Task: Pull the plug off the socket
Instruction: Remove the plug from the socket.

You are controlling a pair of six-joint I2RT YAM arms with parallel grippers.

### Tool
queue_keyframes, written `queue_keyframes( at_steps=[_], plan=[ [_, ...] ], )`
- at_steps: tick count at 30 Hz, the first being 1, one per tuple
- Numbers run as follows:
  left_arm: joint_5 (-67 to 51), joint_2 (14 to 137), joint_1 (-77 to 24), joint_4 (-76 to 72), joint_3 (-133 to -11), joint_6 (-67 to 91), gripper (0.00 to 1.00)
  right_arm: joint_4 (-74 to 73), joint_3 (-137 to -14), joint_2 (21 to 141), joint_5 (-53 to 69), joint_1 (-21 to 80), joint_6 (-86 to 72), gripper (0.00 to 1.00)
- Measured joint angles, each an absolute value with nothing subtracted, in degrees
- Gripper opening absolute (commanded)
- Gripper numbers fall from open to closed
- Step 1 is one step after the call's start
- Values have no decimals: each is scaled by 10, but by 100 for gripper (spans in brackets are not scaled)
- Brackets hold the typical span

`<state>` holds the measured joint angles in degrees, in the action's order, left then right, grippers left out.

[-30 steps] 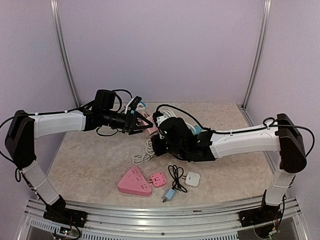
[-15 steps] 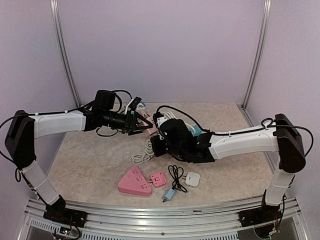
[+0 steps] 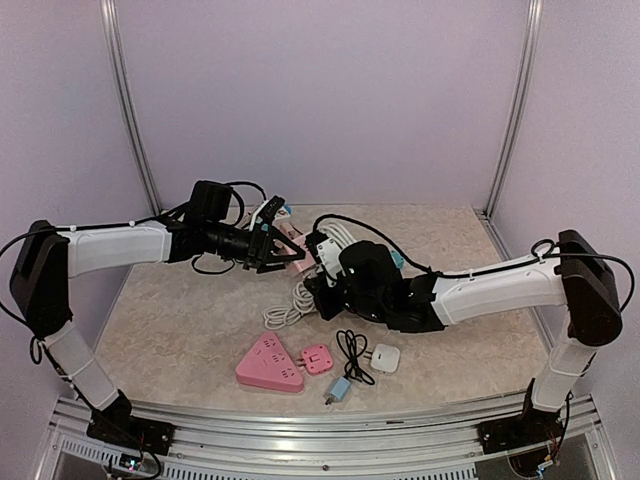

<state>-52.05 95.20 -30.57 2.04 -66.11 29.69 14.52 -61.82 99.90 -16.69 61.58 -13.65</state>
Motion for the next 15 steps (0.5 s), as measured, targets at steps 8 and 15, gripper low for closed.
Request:
queue_keyframes(
  at_steps=[8, 15],
  plan=[
    [-522, 952, -305, 20, -661, 297, 10, 145, -619, 998, -165, 616, -123, 0],
    [-518, 949, -305, 12, -659, 304, 10, 145, -620, 998, -178, 618, -172, 0]
  ],
)
